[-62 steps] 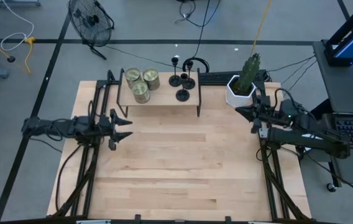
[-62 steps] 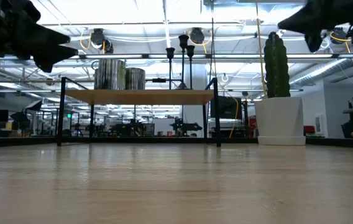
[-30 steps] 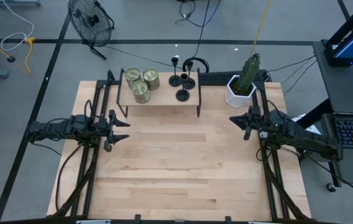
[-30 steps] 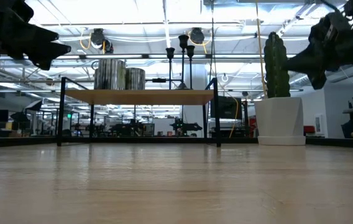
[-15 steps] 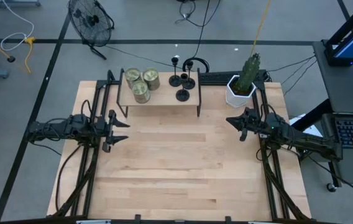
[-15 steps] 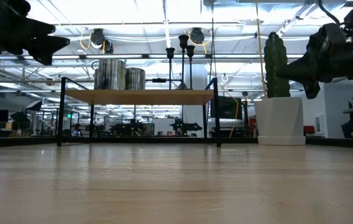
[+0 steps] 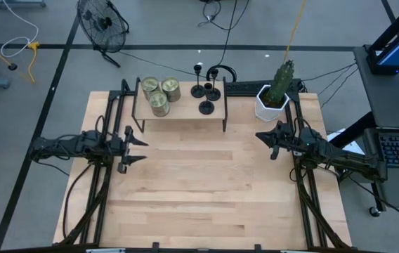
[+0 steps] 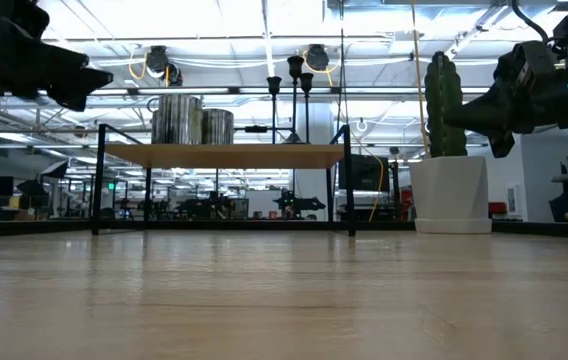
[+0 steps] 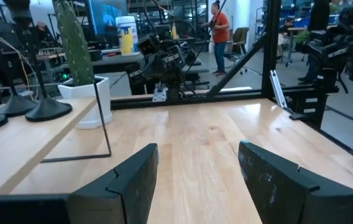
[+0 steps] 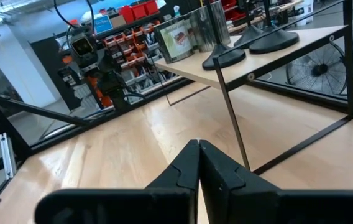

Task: Pick & Place candle stick holders
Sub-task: Return to Home Position

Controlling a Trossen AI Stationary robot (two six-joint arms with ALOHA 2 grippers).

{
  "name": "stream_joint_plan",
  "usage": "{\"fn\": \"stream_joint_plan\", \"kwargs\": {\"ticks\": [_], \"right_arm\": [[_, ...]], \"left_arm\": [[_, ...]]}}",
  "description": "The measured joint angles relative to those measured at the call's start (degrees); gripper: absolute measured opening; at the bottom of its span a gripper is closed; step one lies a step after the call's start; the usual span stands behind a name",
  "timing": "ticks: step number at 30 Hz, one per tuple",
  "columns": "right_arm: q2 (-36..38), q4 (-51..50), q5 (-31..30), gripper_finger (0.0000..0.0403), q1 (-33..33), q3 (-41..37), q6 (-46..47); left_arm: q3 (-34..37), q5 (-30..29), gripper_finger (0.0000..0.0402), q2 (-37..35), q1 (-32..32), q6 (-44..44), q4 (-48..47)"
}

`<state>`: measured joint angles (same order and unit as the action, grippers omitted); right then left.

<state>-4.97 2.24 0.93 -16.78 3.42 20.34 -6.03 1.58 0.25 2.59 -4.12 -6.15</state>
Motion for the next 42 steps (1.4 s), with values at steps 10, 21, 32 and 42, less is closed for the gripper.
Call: {"fn": "stream_joint_plan", "kwargs": {"ticks": [10,21,32,42], "right_arm": [[0.0,0.0,0.4,0.0004,0.0,0.0,1.5],[0.0,0.0,0.4,0.0004,0.0,-0.1,1.5],[0.0,0.0,0.4,0.0004,0.0,-0.1,1.5],[0.0,0.0,0.4,0.0004,0.0,-0.1,1.5]], "left_arm": [[5.1,0.3,0.0232,0.0,0.7,2.9,9.6],[5.1,-0.5,0.0232,0.0,0.7,3.0,7.0],[5.1,-0.6,0.0232,0.1,0.7,3.1,7.0],[5.0,-0.6,0.0232,0.1,0.7,3.1,7.0]]}}
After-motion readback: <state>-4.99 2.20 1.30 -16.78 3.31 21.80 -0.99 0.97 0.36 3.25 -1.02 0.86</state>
